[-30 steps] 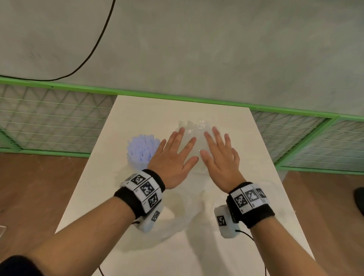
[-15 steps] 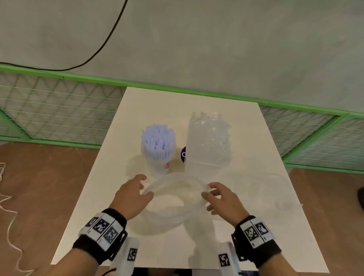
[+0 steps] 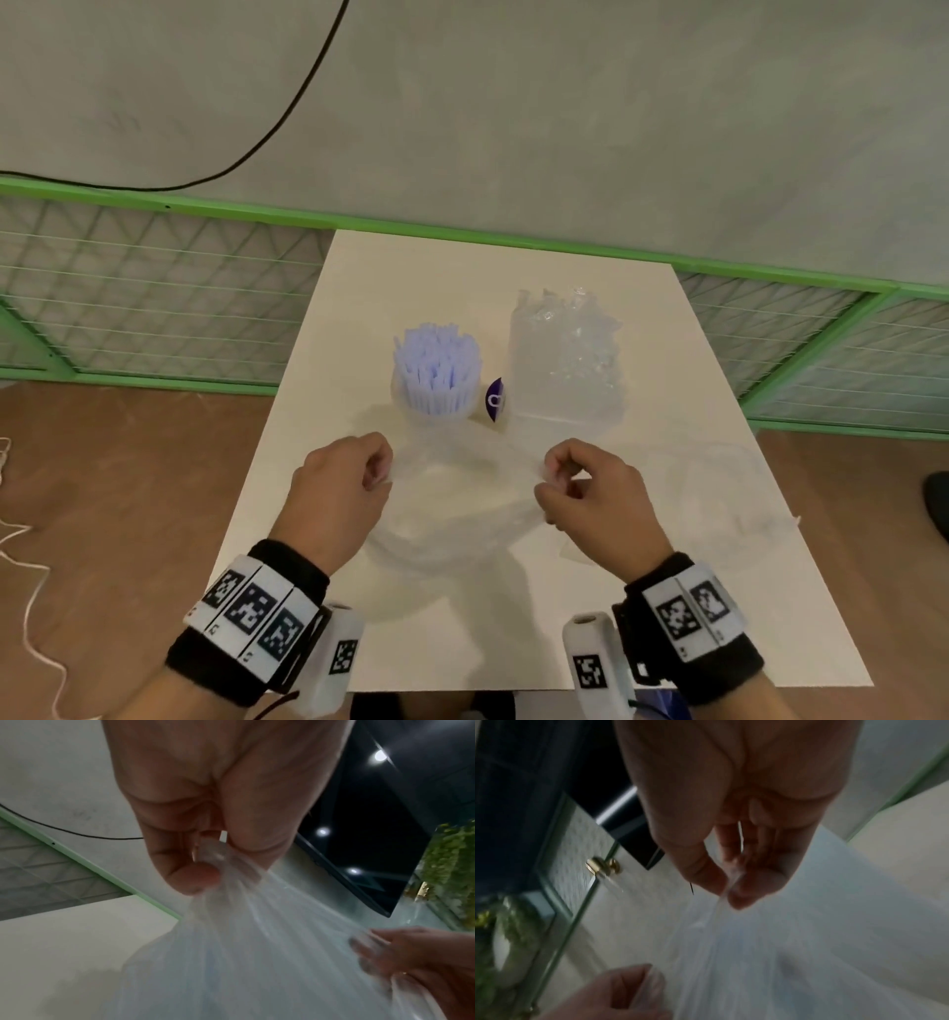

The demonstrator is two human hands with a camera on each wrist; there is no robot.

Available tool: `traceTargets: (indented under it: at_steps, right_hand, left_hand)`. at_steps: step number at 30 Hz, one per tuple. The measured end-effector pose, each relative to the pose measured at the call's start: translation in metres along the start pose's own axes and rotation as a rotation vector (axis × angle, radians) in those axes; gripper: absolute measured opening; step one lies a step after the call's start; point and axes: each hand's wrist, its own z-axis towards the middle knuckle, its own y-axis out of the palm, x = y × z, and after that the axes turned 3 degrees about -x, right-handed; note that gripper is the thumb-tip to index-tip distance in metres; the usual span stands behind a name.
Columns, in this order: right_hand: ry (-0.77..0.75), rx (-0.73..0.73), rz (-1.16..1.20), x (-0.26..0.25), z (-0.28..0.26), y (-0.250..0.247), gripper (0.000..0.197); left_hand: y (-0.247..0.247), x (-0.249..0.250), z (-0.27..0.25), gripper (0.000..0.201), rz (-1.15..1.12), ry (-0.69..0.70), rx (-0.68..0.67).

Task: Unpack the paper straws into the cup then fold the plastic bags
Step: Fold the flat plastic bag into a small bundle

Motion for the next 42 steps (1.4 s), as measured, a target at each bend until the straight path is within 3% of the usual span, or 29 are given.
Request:
traceTargets:
  at_steps: [2,6,10,14,18,21,24,27,29,30,33,35,37,39,42]
  right_hand:
    - [0.012,-0.027,0.130,-0.013,-0.003,0.000,0.022]
    - [-0.133,0.170,-0.175,-0.024,-0.003,0.003,0.030]
    - [-0.169,0.180,-0.218,-0.031,-0.007,0.007,0.038]
    - [-0.115,0.030,0.076,-0.034,-0.011,-0.005,0.032]
    - [-0.171,0.200,-0.116,-0.021,-0.006,-0.023,0.028]
    - [-0.158,0.210,-0.021,-0.020,-0.005,-0.035,0.027]
    - [-0.185,0.094,0.201,-0.028,-0.009,-0.041,0.028]
    - [-0.258,-0.107,0.399,-0.033,-0.013,-0.050,0.022]
    - [-0.274,-0.149,0.485,-0.025,-0.013,-0.066,0.013]
    - [-0.278,-0.095,0.472,-0.015,-0.012,-0.076,0.014]
    - [-0.244,0.173,0.075,0.033,-0.006,-0.110,0.020]
    - [-0.176,0.135,-0.155,0.061,-0.005,-0.128,0.028]
    - [-0.066,-0.019,-0.060,0.076,-0.005,-0.140,0.026]
    - [-0.003,-0.101,0.197,0.079,-0.004,-0.148,0.017]
    - [-0.063,-0.012,0.300,0.076,0.002,-0.162,0.011]
  left_hand:
    - [-0.011,0.003,-0.003,0.026,-0.115,0.019,-0.037]
    - [-0.022,0.013,-0.011,0.021,-0.352,0.072,-0.167]
    - [-0.016,0.011,-0.009,0.029,-0.088,0.093,-0.009]
    - [-0.012,0.011,-0.006,0.031,0.100,0.038,0.098]
    - [-0.011,0.010,-0.007,0.048,0.195,0.023,0.017]
    - [-0.007,0.036,-0.019,0.046,0.164,0.217,0.103]
    - [0.011,0.080,-0.033,0.046,0.187,0.523,0.011]
    - [0.031,0.105,-0.027,0.038,0.203,0.602,-0.034]
    - [0.033,0.109,-0.019,0.032,0.081,0.602,0.011]
    - [0.032,0.110,-0.017,0.031,-0.012,0.587,0.032]
    - [0.021,0.114,-0.016,0.026,-0.221,0.508,0.094]
    - [0.016,0.117,-0.016,0.027,-0.332,0.449,0.054]
    - [0.012,0.120,-0.015,0.028,-0.417,0.395,0.021]
    - [0.008,0.123,-0.013,0.028,-0.500,0.363,0.019]
    - [0.001,0.127,-0.008,0.027,-0.537,0.359,0.038]
